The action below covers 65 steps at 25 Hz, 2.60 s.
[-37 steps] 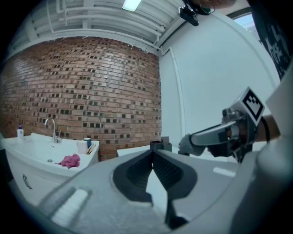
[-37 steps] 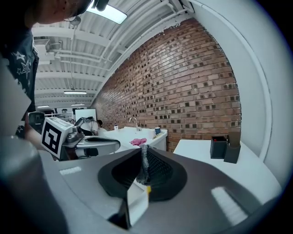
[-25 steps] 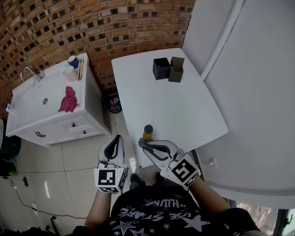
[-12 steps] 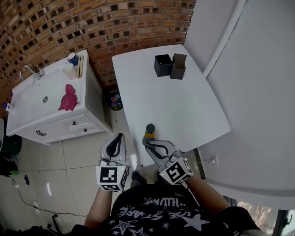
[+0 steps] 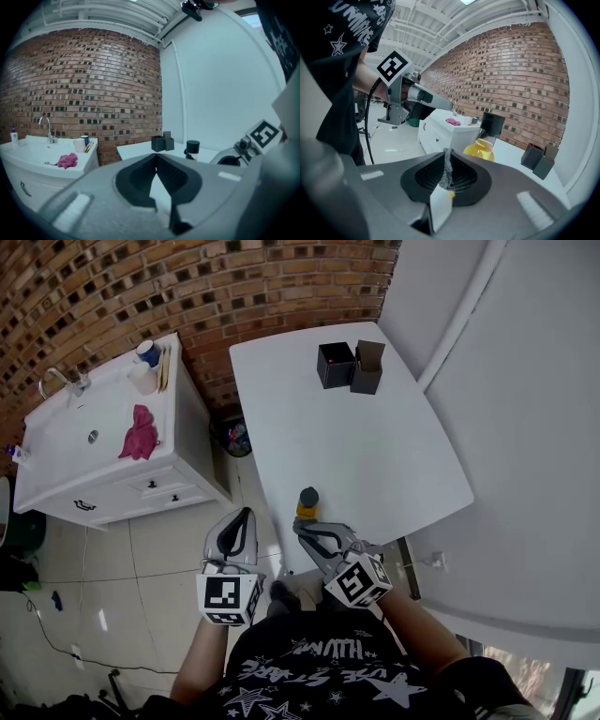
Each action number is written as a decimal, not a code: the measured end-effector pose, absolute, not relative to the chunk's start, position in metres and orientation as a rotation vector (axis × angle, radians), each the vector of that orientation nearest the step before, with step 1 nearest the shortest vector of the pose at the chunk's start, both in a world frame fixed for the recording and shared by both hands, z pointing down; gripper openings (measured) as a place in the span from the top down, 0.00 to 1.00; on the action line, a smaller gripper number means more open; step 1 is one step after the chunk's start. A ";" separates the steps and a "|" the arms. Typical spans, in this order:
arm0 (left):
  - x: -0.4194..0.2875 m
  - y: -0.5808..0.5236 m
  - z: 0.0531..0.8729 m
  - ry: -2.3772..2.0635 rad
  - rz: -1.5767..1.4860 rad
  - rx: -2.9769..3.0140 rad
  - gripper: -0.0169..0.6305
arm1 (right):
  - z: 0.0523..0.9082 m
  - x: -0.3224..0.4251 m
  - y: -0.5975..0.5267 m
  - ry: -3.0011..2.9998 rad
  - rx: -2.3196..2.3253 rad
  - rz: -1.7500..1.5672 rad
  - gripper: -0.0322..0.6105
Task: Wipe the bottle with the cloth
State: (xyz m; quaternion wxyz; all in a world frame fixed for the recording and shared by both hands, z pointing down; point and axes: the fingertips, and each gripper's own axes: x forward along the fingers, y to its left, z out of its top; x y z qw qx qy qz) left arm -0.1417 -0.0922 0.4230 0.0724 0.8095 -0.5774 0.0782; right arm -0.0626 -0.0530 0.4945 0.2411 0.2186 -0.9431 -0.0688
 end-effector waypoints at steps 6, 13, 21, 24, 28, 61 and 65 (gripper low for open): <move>-0.148 -0.090 0.426 -1.746 0.263 2.417 0.97 | 0.518 -0.062 -0.054 -2.553 0.565 -0.139 0.89; -0.157 -0.089 0.428 -1.775 0.287 2.402 0.97 | 0.547 -0.061 -0.058 -2.523 0.555 -0.079 0.89; -0.154 -0.086 0.434 -1.754 0.301 2.390 0.97 | 0.570 -0.055 -0.056 -2.488 0.549 0.030 0.89; -0.153 -0.086 0.437 -1.750 0.303 2.389 0.97 | 0.571 -0.049 -0.047 -2.502 0.566 0.107 0.89; -0.148 -0.088 0.440 -1.739 0.307 2.396 0.97 | 0.553 -0.015 -0.055 -2.595 0.971 0.699 0.89; -0.096 -0.097 0.490 -1.542 0.384 2.471 0.97 | 0.543 0.023 -0.112 -2.376 1.727 1.909 0.89; -0.090 -0.093 0.495 -1.512 0.395 2.467 0.97 | 0.562 0.024 -0.114 -2.338 1.718 1.855 0.89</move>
